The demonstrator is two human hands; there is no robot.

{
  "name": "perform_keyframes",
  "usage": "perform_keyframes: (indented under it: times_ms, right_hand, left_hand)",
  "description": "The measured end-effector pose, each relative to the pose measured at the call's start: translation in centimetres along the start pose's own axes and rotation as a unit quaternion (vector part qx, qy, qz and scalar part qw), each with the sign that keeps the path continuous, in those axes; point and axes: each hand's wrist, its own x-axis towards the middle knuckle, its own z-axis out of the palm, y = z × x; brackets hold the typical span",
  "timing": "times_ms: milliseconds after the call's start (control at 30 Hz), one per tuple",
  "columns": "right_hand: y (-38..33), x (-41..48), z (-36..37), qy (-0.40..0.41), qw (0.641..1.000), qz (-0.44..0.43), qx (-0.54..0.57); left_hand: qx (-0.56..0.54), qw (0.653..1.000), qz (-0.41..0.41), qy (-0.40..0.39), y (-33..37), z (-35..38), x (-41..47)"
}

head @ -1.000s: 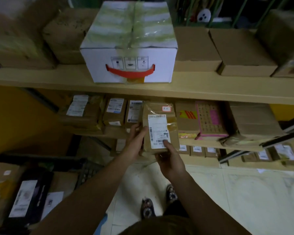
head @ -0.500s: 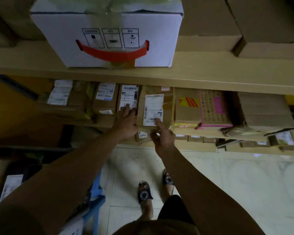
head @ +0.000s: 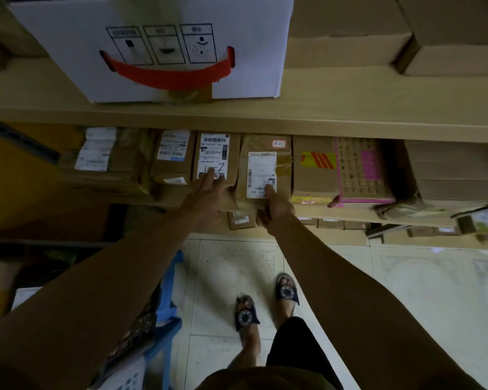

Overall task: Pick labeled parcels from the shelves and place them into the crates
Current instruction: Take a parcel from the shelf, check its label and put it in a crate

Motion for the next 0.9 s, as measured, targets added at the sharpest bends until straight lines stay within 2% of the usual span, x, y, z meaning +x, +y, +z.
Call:
perform_keyframes:
  times_ms: [133, 300, 367, 433, 500, 533, 667, 733, 900]
  right_hand:
    - [-0.4, -0.3, -0.4, 0.000, 0.999, -0.017, 0.046]
    - [-0.3, -0.6, -1.8, -0.078, 0.996, -0.018, 0.037]
    - [-0.4, -0.5, -3.0, -0.076, 0.997, -0.021, 0.000]
    - [-1.0, -0.8, -4.6, -0.017, 0.987, -0.079, -0.136]
    - [-1.9, -1.6, -6.9, 0.078, 0.922, -0.199, -0.322]
    - [-2.5, -2.1, -8.2, 0.105, 0.886, -0.258, -0.371]
    - [-6.6, -2.2, -13.7, 0.129, 0.775, -0.414, -0.460]
    - [-9.0, -1.1, -15.9, 0.118, 0.711, -0.424, -0.548]
    - [-11.7, 2.2, -20.6, 0.043, 0.548, -0.318, -0.773]
  left_hand:
    - [0.006, 1.000, -0.008, -0.005, 0.1, 0.1, 0.1]
    - [0.021, 1.000, -0.013, -0.008, 0.1, 0.1, 0.1]
    - [0.025, 0.999, -0.020, -0.002, 0.4, -0.1, 0.2]
    - [0.018, 0.999, -0.030, 0.027, 1.2, -0.2, 0.5]
    - [-0.001, 0.996, -0.021, 0.085, 2.8, 0.0, 0.6]
    - [-0.016, 0.993, -0.007, 0.112, 3.9, 0.2, 0.5]
    - [-0.054, 0.986, 0.040, 0.154, 9.7, 1.5, 0.2]
    - [-0.062, 0.985, 0.049, 0.151, 12.5, 2.4, 0.6]
    - [-0.102, 0.980, 0.026, 0.170, 18.0, 4.3, 3.1]
